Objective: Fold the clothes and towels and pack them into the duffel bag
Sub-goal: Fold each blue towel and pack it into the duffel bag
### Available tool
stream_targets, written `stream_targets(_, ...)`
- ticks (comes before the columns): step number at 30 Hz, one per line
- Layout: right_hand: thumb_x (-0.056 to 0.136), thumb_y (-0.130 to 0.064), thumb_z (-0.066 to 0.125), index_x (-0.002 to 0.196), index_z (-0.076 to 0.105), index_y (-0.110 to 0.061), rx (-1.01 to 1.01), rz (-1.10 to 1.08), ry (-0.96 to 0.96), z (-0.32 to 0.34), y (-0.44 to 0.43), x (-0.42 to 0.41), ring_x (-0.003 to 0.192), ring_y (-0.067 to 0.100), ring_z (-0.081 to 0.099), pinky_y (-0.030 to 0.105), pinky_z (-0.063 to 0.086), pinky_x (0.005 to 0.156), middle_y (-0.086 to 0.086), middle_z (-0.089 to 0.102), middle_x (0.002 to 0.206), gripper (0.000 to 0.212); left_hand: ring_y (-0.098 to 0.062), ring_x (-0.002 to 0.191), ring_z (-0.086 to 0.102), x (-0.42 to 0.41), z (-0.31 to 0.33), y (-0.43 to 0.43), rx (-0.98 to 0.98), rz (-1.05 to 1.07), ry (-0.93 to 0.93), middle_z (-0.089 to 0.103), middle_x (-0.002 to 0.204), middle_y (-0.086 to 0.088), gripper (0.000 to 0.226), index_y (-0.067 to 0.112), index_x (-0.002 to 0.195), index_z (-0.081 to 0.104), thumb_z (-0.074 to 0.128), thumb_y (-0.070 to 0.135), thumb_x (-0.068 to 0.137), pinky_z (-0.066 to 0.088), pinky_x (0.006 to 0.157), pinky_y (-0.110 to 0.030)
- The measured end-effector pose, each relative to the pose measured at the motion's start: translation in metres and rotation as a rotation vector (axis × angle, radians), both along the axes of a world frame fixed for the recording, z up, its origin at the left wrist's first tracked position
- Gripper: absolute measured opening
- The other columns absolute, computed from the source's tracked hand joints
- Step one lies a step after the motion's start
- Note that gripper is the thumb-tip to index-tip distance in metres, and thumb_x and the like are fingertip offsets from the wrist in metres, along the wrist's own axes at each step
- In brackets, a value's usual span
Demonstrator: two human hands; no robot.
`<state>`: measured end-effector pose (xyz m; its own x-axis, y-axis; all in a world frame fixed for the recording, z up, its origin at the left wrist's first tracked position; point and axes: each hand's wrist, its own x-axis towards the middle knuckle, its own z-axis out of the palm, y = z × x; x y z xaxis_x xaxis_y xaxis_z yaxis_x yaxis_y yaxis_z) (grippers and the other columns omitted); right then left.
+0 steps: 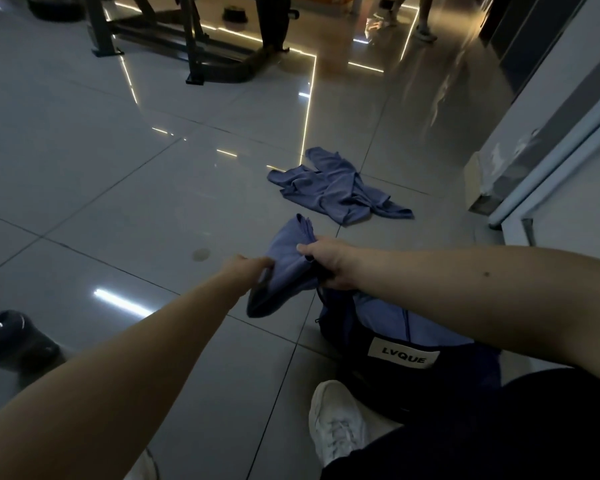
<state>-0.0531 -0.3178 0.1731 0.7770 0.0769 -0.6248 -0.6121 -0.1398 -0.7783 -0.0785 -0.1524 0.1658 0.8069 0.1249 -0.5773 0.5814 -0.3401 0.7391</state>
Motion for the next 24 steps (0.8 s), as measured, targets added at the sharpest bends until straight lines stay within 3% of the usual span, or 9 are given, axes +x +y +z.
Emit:
stream_targets(2, 0.103, -0.023, 0.052, 0.136, 0.051, -0.014, 0.023, 0.004, 0.002, 0.000, -0.004, 0.001, 0.119, 0.042, 0.059, 0.052, 0.054, 0.090, 0.020, 0.063, 0.128, 0.034, -0.030, 0.097, 0.063, -0.004, -0.002, 0.005, -0.274, 0.073, 0.174, 0.064, 0.110, -0.015, 0.044, 0.002, 0.115, 0.058, 0.065, 0.039, 0.092, 0.053, 0.073, -0.034)
stream_targets(5, 0.104, -0.021, 0.050, 0.133, 0.053, -0.014, 0.022, 0.019, 0.006, 0.000, -0.014, 0.003, 0.118, 0.040, 0.060, 0.050, 0.052, 0.092, 0.018, 0.063, 0.127, 0.030, -0.027, 0.097, 0.066, 0.000, -0.017, 0.013, -0.454, 0.038, 0.172, 0.069, 0.111, -0.014, 0.047, 0.001, 0.118, 0.062, 0.071, 0.034, 0.086, 0.052, 0.072, -0.032)
stream_targets(7, 0.103, -0.017, 0.052, 0.132, 0.054, -0.010, -0.042, 0.026, 0.001, 0.000, -0.021, 0.004, 0.114, 0.038, 0.062, 0.048, 0.053, 0.094, 0.018, 0.064, 0.125, 0.030, -0.029, 0.104, 0.067, 0.004, -0.025, 0.011, -0.406, -0.001, 0.060, 0.070, 0.117, -0.017, 0.050, -0.001, 0.118, 0.063, 0.078, 0.027, 0.080, 0.055, 0.082, -0.035)
stream_targets(12, 0.091, -0.015, 0.066, 0.124, 0.058, -0.005, -0.464, 0.155, -0.100, -0.006, -0.036, 0.000, 0.101, 0.034, 0.065, 0.044, 0.058, 0.085, 0.017, 0.065, 0.118, 0.035, -0.029, 0.100, 0.063, 0.004, -0.024, -0.009, -0.173, -0.037, -0.193, 0.061, 0.112, -0.011, 0.065, 0.011, 0.126, 0.046, 0.086, 0.015, 0.075, 0.054, 0.080, -0.041)
stream_targets(15, 0.093, -0.020, 0.064, 0.125, 0.052, -0.006, -0.740, 0.338, -0.239, -0.002, -0.043, -0.003, 0.106, 0.035, 0.060, 0.038, 0.051, 0.082, 0.017, 0.060, 0.124, 0.037, -0.031, 0.103, 0.062, 0.005, -0.022, -0.027, -0.073, -0.098, -0.337, 0.059, 0.117, -0.014, 0.075, 0.012, 0.136, 0.041, 0.085, 0.010, 0.074, 0.054, 0.087, -0.046)
stream_targets(17, 0.095, -0.023, 0.063, 0.134, 0.041, -0.008, -0.861, 0.380, -0.292, 0.002, -0.047, -0.006, 0.113, 0.037, 0.057, 0.040, 0.049, 0.088, 0.018, 0.054, 0.131, 0.047, -0.027, 0.103, 0.059, 0.005, -0.019, -0.039, -0.018, -0.154, -0.423, 0.055, 0.120, -0.011, 0.077, 0.013, 0.138, 0.041, 0.084, 0.011, 0.074, 0.053, 0.083, -0.040)
stream_targets(21, 0.093, -0.013, 0.063, 0.131, 0.032, -0.011, -0.828, 0.332, -0.467, 0.013, -0.053, -0.014, 0.101, 0.037, 0.059, 0.045, 0.051, 0.081, 0.019, 0.056, 0.125, 0.049, -0.025, 0.108, 0.055, 0.005, -0.012, -0.064, 0.016, -0.279, -0.524, 0.048, 0.126, -0.007, 0.072, 0.016, 0.140, 0.043, 0.080, 0.015, 0.078, 0.052, 0.082, -0.037)
stream_targets(24, 0.093, -0.009, 0.057, 0.132, 0.039, -0.016, -0.832, 0.399, -0.588, 0.030, -0.063, -0.017, 0.104, 0.035, 0.058, 0.041, 0.048, 0.081, 0.015, 0.057, 0.124, 0.044, -0.017, 0.094, 0.058, 0.009, 0.001, -0.083, -0.107, -0.273, -0.512, 0.053, 0.121, -0.006, 0.059, 0.011, 0.140, 0.047, 0.072, 0.013, 0.086, 0.050, 0.074, -0.029)
